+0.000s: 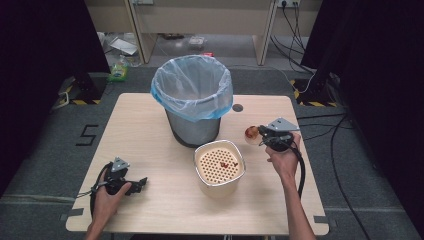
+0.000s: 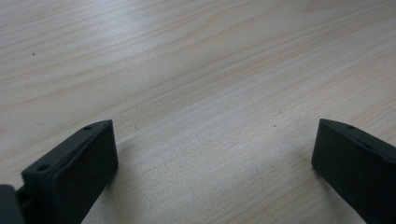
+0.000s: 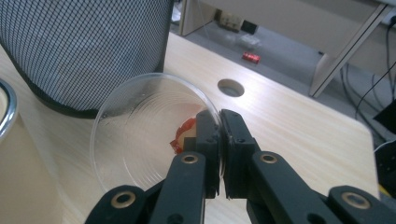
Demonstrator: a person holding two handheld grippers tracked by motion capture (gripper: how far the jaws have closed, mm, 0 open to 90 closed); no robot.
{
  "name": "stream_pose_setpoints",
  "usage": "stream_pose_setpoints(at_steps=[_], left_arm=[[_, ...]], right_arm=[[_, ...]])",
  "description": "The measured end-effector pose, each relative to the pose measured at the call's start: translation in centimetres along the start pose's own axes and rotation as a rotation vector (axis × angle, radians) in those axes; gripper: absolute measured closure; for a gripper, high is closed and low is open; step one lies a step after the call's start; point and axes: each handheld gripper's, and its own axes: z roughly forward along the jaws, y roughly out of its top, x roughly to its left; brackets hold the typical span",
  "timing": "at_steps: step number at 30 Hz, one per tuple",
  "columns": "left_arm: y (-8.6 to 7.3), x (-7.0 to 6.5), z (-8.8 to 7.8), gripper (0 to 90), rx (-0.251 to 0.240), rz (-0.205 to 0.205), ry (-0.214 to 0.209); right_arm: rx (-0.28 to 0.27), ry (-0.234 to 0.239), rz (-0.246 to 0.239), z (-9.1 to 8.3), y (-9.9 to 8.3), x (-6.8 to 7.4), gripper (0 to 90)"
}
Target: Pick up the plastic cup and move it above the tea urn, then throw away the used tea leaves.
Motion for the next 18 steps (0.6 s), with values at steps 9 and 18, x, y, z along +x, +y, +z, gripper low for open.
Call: stream_pose_setpoints(at_steps=[9, 18], left_arm=[[0.0, 0.0, 0.0, 0.0, 0.0, 0.0, 0.0], [0.0, 0.0, 0.0, 0.0, 0.0, 0.0, 0.0]], right_arm=[[-0.041, -0.026, -0.037, -1.6, 0.9, 0.8, 86.9], [-0.128, -0.063, -0.149, -3.5, 3.0, 3.1, 86.9]])
